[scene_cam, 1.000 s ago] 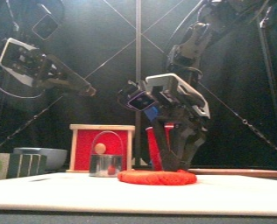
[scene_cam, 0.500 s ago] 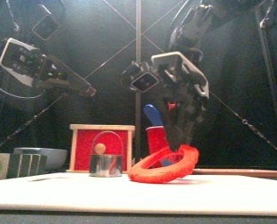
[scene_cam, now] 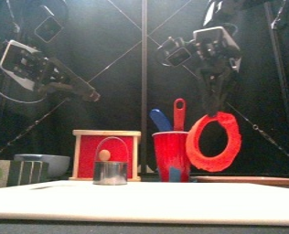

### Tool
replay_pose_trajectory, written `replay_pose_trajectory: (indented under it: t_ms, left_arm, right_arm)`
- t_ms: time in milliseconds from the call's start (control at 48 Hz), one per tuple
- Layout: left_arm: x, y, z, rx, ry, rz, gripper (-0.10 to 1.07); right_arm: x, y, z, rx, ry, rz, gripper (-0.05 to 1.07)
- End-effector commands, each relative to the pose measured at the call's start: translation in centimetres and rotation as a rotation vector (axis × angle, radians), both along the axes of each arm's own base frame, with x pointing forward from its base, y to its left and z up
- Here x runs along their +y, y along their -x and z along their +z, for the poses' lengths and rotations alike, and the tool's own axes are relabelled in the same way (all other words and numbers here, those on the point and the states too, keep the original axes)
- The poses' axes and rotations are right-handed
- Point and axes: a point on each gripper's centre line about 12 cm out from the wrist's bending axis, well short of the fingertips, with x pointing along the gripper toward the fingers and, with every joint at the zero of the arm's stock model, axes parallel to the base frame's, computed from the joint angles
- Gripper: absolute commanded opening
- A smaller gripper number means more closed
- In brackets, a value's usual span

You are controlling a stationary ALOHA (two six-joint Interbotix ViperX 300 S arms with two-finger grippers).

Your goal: Place excess dough on plate

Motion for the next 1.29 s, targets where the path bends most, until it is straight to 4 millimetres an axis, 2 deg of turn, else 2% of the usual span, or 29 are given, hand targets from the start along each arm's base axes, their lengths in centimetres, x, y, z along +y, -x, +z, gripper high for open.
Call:
replay_pose_trajectory:
  t_ms: [0,292,458,708,896,1083,1167,1271]
  left_arm:
    - [0.0,-0.3,0.6,-0.023,0.002,0.003,0.78]
    - [0.2,-0.4,0.7,-0.026,0.009,0.016,0.78]
    - [0.2,-0.5,0.8,-0.026,0.010,0.017,0.78]
    - [0.1,-0.5,0.8,-0.028,0.013,0.016,0.78]
    - [0.3,-0.4,0.7,-0.025,0.018,0.024,0.78]
    - [0.2,-0.4,0.8,-0.025,0.017,0.023,0.78]
    - [0.2,-0.4,0.7,-0.024,0.018,0.023,0.78]
    - [0.3,-0.4,0.7,-0.024,0.018,0.024,0.78]
  right_arm:
    - [-1.3,1.7,2.4,-0.065,0.012,-0.041,0.66]
    - [-7.2,8.6,3.9,-0.108,0.127,-0.180,0.66]
    - [-10.1,11.1,3.1,-0.147,0.176,-0.250,0.66]
    - [-12.7,11.8,0.8,-0.266,0.180,-0.298,0.66]
    - [-13.5,12.3,-0.3,-0.319,0.176,-0.319,0.66]
    - [-14.1,13.4,-2.7,-0.302,0.159,-0.359,0.68]
    - [-14.4,13.6,-3.5,-0.315,0.151,-0.368,0.70]
    - [-14.4,13.5,-3.5,-0.332,0.152,-0.363,0.79]
